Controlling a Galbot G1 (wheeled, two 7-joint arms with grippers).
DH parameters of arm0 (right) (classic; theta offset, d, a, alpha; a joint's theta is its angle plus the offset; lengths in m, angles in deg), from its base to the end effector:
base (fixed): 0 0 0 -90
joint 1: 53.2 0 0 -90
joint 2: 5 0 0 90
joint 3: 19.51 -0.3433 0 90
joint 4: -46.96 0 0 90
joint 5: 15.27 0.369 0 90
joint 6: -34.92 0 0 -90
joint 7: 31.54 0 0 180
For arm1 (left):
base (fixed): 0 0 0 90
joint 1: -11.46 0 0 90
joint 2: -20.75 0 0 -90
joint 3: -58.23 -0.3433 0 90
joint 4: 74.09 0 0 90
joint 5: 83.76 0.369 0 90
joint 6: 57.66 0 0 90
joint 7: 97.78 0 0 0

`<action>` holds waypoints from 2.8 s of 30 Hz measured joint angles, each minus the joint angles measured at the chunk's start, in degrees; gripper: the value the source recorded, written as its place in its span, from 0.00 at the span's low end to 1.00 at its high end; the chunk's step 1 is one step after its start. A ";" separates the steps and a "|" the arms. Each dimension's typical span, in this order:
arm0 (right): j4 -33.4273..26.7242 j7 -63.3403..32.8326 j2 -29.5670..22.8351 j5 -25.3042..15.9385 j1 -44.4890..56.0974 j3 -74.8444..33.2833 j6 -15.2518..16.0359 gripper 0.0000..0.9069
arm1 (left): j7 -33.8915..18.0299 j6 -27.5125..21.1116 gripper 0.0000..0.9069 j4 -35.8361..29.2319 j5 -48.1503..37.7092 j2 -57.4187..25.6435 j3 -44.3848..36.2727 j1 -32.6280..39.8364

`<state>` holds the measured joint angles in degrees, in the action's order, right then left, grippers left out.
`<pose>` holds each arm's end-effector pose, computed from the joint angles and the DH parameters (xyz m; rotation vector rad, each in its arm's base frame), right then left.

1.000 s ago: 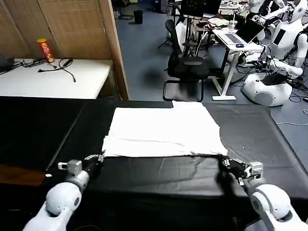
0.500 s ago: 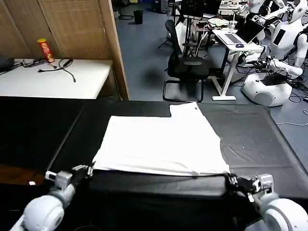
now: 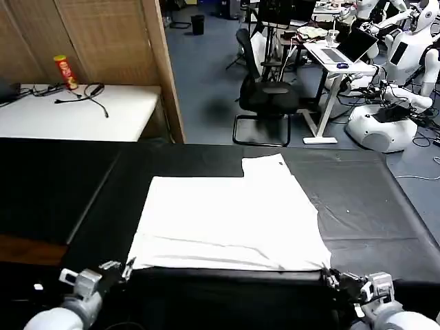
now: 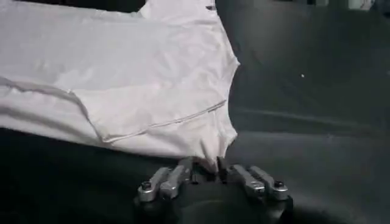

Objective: Fold and organize the clothes.

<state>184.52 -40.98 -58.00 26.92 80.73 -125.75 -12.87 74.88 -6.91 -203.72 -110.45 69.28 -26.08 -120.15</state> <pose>0.1619 -0.0983 -0.1765 0.2039 -2.4526 0.1073 0.1701 0.0926 -0.2343 -0.2462 -2.3572 -0.4067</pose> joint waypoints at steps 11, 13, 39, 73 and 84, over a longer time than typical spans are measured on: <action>-11.80 1.78 1.22 -0.35 -22.90 6.55 -7.28 0.97 | -1.13 1.53 0.97 -0.62 -6.96 2.21 1.12 9.89; -15.80 1.55 0.69 -1.63 -28.66 9.50 -8.42 0.97 | -1.62 2.61 0.97 1.54 -9.20 2.53 0.27 14.50; -71.41 3.68 -15.50 -9.43 -76.82 35.91 -6.49 0.97 | 1.60 1.23 0.97 47.36 -16.95 11.85 -20.13 61.93; -67.54 8.57 -14.11 -10.84 -73.66 34.50 -15.55 0.00 | 3.56 4.33 0.00 51.52 -13.68 13.11 -21.87 63.82; -45.38 8.29 -3.17 -8.54 -58.01 29.03 -11.65 0.00 | 0.85 4.43 0.00 36.02 -15.66 8.90 -18.18 54.67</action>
<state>139.14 -32.68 -61.17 18.38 22.72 -96.72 -24.52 75.73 -2.48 -167.70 -126.10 78.18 -44.26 -65.48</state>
